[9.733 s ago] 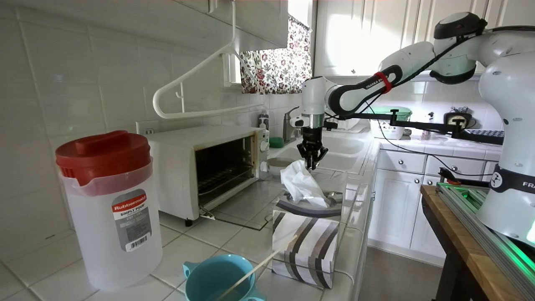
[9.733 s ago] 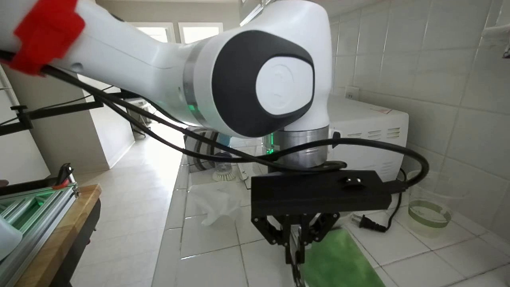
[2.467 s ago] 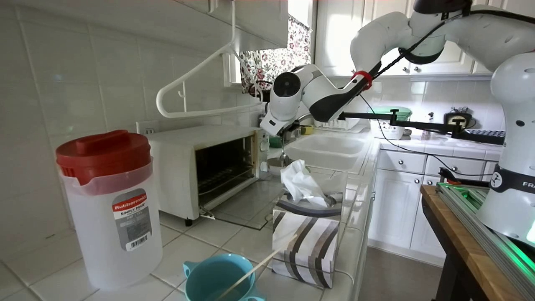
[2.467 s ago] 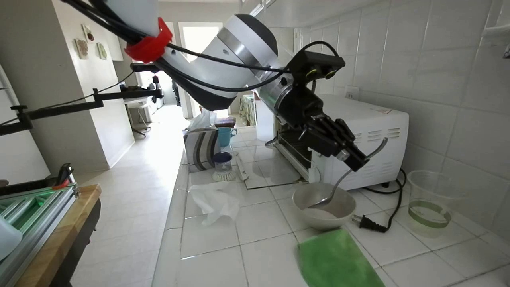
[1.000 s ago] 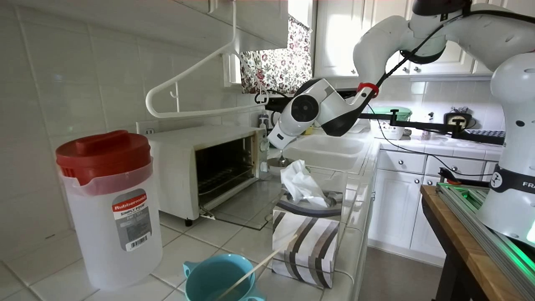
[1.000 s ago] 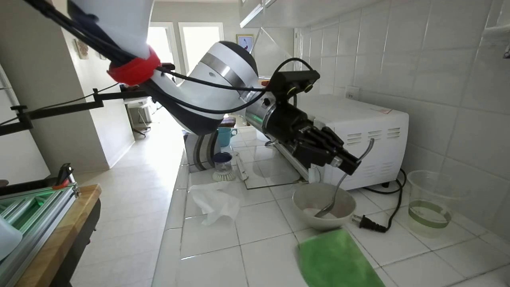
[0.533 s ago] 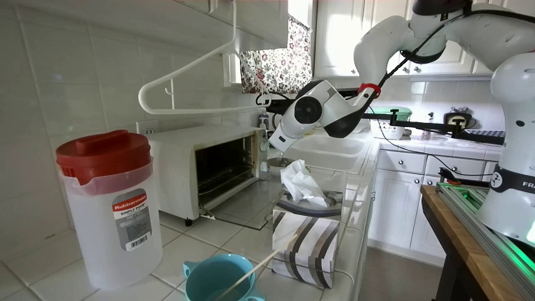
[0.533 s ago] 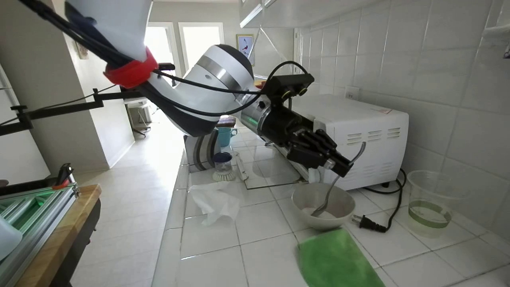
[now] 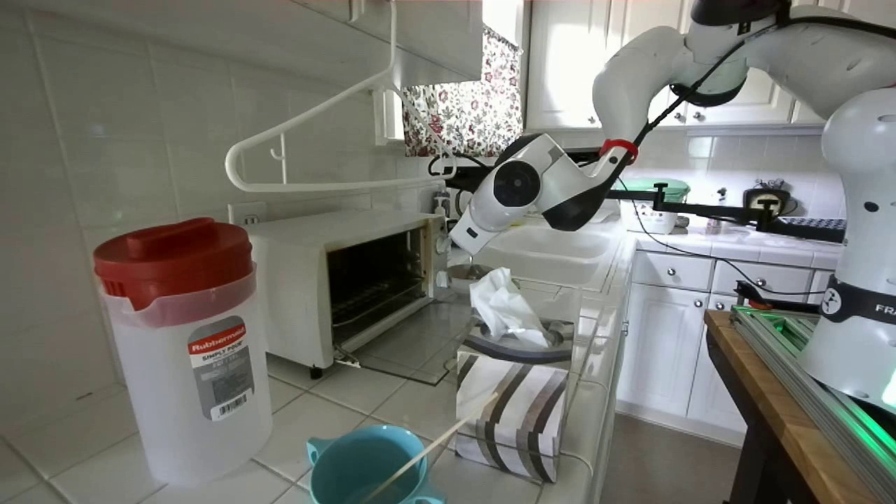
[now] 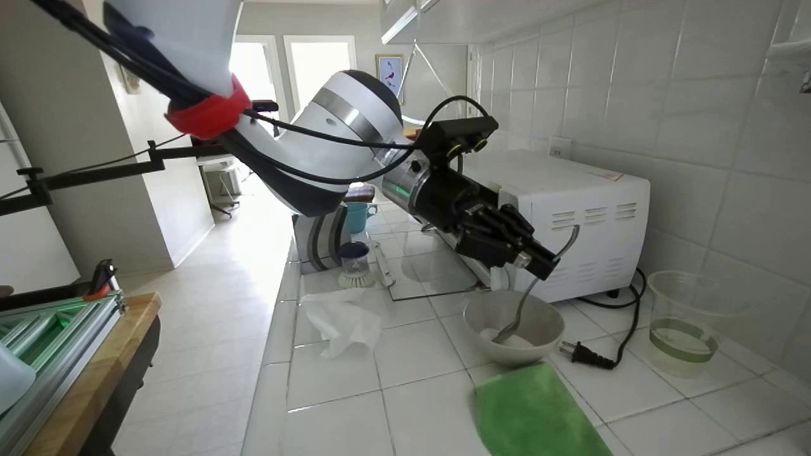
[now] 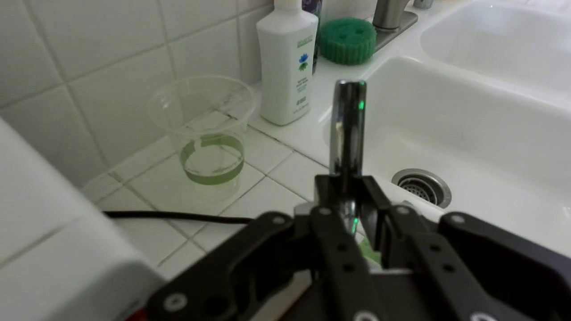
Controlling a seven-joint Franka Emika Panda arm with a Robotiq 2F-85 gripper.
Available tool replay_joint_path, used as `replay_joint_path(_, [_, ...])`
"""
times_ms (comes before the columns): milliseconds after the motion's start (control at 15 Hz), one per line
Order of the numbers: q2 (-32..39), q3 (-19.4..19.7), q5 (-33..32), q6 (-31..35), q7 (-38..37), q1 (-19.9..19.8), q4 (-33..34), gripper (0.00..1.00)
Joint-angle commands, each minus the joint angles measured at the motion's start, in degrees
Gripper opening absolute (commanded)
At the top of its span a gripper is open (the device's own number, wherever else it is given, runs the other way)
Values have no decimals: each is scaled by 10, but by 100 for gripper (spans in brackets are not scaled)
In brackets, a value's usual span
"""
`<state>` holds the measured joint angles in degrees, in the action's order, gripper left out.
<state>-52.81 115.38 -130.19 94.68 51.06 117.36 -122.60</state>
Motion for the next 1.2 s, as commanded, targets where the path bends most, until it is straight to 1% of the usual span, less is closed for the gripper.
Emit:
replay_joint_path(0, [5,7,-8,4,-19,8,6,5])
replay_joint_path(333, [1,15,-11,1,-29,13,18,5])
replay_joint_path(667, [5,25,-12,0,-34,9,17,5])
replay_joint_path(1133, [4,14,6,4,-26,8,6,5])
